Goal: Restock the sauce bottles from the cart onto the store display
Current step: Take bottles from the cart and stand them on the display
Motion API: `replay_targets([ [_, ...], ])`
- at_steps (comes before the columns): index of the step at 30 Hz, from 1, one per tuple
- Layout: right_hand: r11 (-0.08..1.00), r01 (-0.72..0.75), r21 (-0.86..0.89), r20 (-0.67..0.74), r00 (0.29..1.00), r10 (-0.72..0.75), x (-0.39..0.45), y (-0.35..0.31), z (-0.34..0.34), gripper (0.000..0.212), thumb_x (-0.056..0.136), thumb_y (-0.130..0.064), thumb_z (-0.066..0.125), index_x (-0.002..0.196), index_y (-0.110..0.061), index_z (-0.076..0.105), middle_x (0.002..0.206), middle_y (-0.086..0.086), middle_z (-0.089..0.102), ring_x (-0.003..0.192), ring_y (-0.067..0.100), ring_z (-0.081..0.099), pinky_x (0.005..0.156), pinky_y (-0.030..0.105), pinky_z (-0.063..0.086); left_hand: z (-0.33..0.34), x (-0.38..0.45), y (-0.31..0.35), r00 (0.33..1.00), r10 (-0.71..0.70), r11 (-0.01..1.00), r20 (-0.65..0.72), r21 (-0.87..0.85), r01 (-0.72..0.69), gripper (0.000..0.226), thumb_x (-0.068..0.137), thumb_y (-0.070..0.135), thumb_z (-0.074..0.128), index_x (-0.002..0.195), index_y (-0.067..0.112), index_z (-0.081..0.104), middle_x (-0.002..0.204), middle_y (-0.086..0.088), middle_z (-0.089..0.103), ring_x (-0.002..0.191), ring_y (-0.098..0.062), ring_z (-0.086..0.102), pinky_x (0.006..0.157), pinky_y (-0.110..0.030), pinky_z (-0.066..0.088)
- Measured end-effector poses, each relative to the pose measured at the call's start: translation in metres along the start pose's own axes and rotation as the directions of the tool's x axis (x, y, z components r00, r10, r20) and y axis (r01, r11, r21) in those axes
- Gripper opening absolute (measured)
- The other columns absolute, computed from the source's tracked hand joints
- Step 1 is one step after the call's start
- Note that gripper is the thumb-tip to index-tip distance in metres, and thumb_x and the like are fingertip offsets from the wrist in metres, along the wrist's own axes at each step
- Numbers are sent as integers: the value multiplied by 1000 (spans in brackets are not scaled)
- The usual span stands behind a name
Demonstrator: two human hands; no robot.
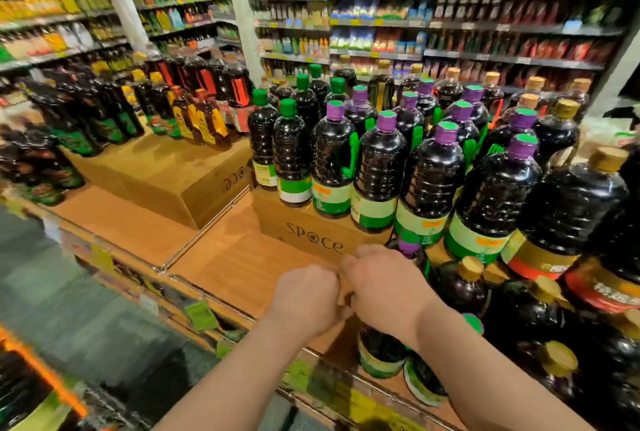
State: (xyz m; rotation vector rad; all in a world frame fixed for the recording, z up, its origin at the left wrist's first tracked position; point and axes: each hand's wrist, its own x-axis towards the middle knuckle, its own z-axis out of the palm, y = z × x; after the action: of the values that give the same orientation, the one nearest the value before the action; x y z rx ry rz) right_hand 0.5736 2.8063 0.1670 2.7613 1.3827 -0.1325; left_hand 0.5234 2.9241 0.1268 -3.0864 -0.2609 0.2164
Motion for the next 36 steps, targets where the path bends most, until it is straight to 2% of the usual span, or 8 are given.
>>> replay_targets([
  [4,988,131,82,-42,991,-128,23,-75,2,28,87,-13,54,114,-15,52,110,7,54,107,28,52,76,37,47,7,-55,-54,986,-168,985,10,-22,168,28,88,45,55,85,17,59,90,-5,65,85,-30,65,61,-30,40],
  [6,967,235,95,-46,972,-232,30,-118,1,26,89,-12,50,114,-15,52,110,7,53,106,29,52,70,33,39,10,-92,-85,959,-281,959,28,-35,281,25,87,40,55,79,17,58,86,-5,65,82,-30,65,61,-30,42],
  [8,933,350,88,-52,937,-347,37,-163,2,22,90,-13,47,111,-16,53,111,6,54,107,28,51,70,31,34,15,-132,-115,920,-393,919,20,-34,393,24,88,38,54,87,17,64,89,-5,65,85,-31,66,63,-32,44],
  [11,862,501,74,-46,865,-499,44,-240,5,19,89,-15,48,107,-14,55,111,9,56,105,31,55,80,37,45,30,-197,-160,822,-569,822,3,-38,569,28,89,35,52,102,15,65,100,-10,66,96,-34,65,72,-36,51],
  [17,690,721,59,-102,692,-715,36,-381,22,19,87,-30,52,100,-16,56,105,8,60,104,30,58,82,39,48,72,-336,-237,602,-799,600,19,-62,798,29,91,42,54,107,20,63,101,-7,68,96,-30,67,72,-36,52],
  [22,647,759,72,-95,651,-753,29,-476,36,16,88,-28,52,99,-17,54,105,6,59,104,28,59,81,38,48,90,-423,-285,463,-886,460,34,-72,885,40,87,53,55,105,19,63,105,-8,66,101,-30,64,77,-36,51],
  [28,655,743,139,-42,665,-745,35,-542,63,20,89,-22,53,107,-17,59,101,3,59,93,25,60,73,36,52,120,-472,-339,447,-884,439,138,-82,895,35,90,53,52,98,20,62,102,-6,65,96,-30,64,72,-34,47],
  [36,684,718,129,101,677,-729,95,-572,86,17,90,-21,54,105,-15,59,100,3,59,89,23,59,67,32,48,161,-456,-404,463,-855,443,234,-134,886,30,94,46,48,98,17,55,99,-6,63,90,-29,64,62,-34,43],
])
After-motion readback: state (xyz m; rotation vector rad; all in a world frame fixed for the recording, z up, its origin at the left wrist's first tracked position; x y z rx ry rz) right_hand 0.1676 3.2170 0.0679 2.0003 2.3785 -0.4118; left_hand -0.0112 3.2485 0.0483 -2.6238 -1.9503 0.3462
